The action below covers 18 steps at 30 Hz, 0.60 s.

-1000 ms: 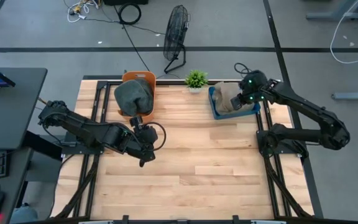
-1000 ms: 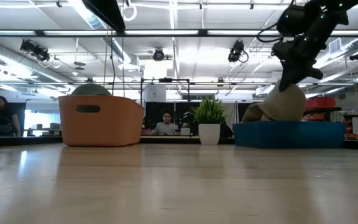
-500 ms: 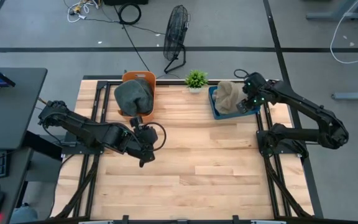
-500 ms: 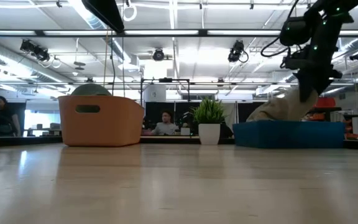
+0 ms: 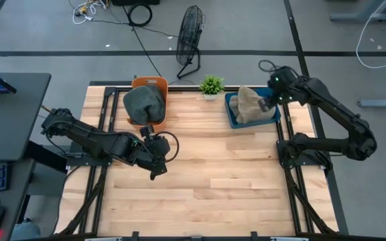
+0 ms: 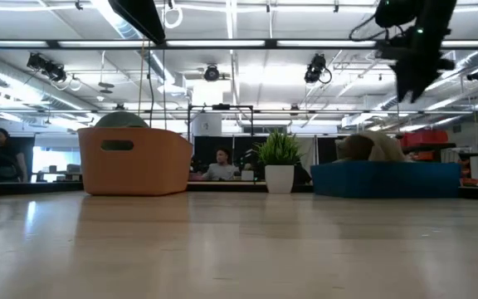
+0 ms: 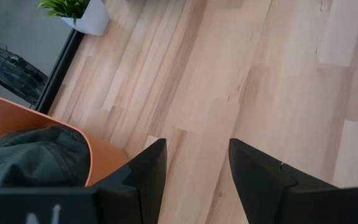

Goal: Pick & Place hat
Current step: Put the brown cap into the blue bin

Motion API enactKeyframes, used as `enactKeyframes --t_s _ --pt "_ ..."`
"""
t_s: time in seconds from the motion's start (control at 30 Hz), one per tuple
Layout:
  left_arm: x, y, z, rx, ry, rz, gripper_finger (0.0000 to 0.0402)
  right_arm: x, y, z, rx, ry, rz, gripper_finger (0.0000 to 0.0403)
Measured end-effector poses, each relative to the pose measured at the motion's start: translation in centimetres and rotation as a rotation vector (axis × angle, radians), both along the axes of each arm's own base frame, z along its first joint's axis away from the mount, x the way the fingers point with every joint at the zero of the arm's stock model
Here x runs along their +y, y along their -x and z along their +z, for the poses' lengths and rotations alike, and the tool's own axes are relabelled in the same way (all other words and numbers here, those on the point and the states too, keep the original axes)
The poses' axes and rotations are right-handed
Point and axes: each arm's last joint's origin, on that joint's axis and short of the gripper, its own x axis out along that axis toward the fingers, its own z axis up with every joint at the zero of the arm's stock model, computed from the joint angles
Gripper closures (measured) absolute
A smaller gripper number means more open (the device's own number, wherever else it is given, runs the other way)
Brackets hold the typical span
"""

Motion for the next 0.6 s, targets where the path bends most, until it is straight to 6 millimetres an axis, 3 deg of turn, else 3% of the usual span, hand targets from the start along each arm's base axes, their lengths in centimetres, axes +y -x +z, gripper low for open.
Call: enactKeyframes --t_s 0.17,0.37,0.6 --pt "0.0 -0.1 0.0 -0.008 0.003 0.000 0.0225 -1.4 -1.7 -0.5 -0.159 0.016 0.045 0.0263" --pt "0.0 -0.1 0.0 -0.010 0.004 0.001 0.0225 -2.2 -2.9 -4.7 -0.123 -0.142 0.012 0.0387" --pt "0.0 -0.1 0.0 -0.013 0.004 0.000 0.0225 -2.6 -3.6 -10.3 -0.085 -0.220 -0.033 0.0399"
